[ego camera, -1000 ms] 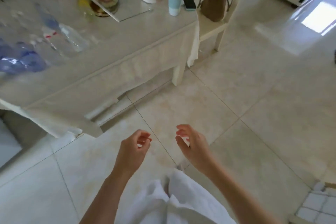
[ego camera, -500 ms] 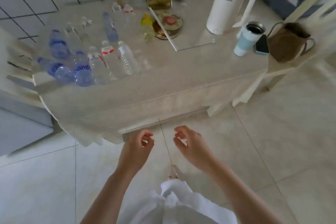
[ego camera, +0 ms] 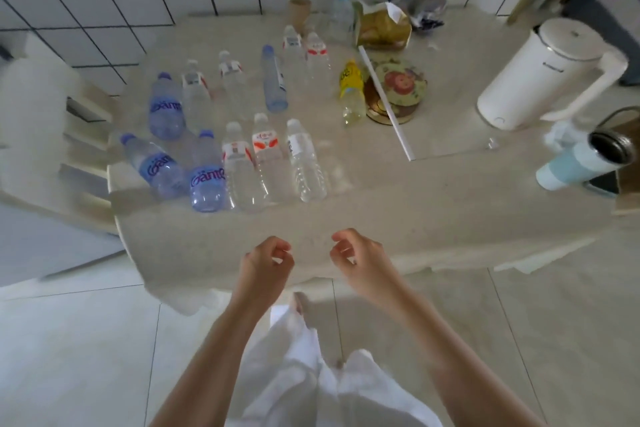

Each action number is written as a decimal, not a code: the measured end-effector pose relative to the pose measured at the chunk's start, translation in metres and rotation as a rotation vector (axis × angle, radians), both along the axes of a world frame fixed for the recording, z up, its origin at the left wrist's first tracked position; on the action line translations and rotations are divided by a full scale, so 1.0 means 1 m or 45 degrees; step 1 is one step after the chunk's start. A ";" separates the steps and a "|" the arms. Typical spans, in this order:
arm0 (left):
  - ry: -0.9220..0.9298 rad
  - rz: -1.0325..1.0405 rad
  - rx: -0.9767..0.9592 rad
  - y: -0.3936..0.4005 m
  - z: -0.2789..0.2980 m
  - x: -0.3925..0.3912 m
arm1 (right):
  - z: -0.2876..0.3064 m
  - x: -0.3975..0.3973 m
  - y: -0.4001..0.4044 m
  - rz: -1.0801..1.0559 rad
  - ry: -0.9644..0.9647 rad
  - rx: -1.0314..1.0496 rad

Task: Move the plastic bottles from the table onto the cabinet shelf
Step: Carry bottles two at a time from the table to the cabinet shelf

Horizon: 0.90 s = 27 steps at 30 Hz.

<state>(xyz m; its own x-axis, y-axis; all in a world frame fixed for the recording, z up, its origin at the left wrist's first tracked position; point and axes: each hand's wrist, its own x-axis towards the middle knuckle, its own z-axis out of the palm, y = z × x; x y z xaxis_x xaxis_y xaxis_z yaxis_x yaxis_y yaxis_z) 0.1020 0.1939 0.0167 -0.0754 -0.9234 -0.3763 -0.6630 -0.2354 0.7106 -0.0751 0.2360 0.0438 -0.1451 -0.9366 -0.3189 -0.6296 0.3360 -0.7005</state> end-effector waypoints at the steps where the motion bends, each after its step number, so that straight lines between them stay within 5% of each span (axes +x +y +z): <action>1: -0.002 0.007 0.004 -0.019 0.000 0.002 | 0.000 0.004 -0.016 0.016 -0.002 0.018; 13: -0.153 0.053 0.104 -0.174 -0.005 -0.007 | -0.014 0.023 -0.159 -0.084 0.094 -0.017; 27: -0.598 0.041 0.191 -0.215 -0.025 -0.049 | -0.059 0.005 -0.250 -0.108 0.115 0.435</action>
<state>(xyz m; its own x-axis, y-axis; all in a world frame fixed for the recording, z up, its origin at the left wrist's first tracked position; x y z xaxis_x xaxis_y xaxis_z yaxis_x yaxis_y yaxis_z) 0.0528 -0.0211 -0.0079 0.1620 -0.8556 -0.4916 -0.8941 -0.3380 0.2936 -0.0701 -0.0140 -0.0154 -0.2598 -0.7617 -0.5936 -0.6437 0.5948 -0.4815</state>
